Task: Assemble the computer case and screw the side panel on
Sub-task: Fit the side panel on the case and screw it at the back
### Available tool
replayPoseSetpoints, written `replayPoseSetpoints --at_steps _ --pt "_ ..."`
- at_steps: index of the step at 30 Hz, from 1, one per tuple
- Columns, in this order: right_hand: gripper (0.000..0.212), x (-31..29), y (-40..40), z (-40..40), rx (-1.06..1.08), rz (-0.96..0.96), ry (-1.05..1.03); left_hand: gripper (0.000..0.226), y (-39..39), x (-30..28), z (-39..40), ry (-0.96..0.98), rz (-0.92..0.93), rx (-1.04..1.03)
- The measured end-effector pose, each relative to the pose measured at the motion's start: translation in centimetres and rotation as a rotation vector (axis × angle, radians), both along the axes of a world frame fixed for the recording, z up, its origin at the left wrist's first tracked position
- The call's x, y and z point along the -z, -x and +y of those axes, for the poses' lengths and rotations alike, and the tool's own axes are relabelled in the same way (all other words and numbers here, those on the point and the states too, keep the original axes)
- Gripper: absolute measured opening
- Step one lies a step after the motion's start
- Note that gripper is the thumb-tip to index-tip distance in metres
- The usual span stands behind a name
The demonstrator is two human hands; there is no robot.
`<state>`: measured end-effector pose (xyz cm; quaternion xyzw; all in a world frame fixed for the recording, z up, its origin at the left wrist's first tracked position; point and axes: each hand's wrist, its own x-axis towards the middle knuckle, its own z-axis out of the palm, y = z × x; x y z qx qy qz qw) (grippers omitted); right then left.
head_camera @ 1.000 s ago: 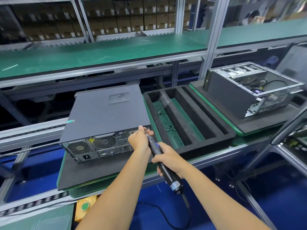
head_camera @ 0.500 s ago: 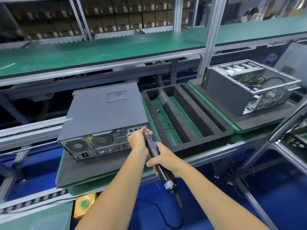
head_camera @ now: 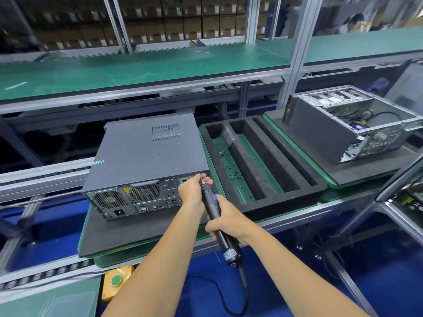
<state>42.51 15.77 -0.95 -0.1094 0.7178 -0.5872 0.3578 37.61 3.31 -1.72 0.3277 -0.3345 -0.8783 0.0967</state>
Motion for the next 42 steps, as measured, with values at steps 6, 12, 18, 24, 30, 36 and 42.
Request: replayPoseSetpoints --at_steps 6,12,18,24,30,36,42 --pt "0.060 0.2 0.1 -0.2 0.018 -0.003 -0.006 0.019 0.2 0.2 0.0 0.028 -0.020 0.020" --pt "0.056 0.1 0.2 -0.4 0.016 0.007 -0.013 0.019 0.2 0.2 0.0 0.049 -0.027 -0.001" --pt "0.055 -0.1 0.2 -0.5 0.011 0.023 -0.033 0.017 0.3 -0.1 0.0 0.132 -0.120 -0.041" --pt "0.055 0.0 0.2 -1.0 0.007 0.156 -0.185 0.015 0.2 -0.1 -0.2 0.298 -0.207 -0.061" --pt "0.049 0.1 0.1 -1.7 0.071 0.179 -0.214 0.006 -0.1 -0.6 -0.2 0.232 -0.149 0.022" --pt "0.040 0.4 -0.1 -2.6 0.155 0.133 -0.156 0.022 -0.6 -0.6 -0.1 0.122 -0.059 0.228" --pt "0.044 0.6 -1.7 -2.2 0.157 0.118 -0.257 0.016 -0.3 -0.4 -0.1 0.188 -0.072 0.207"
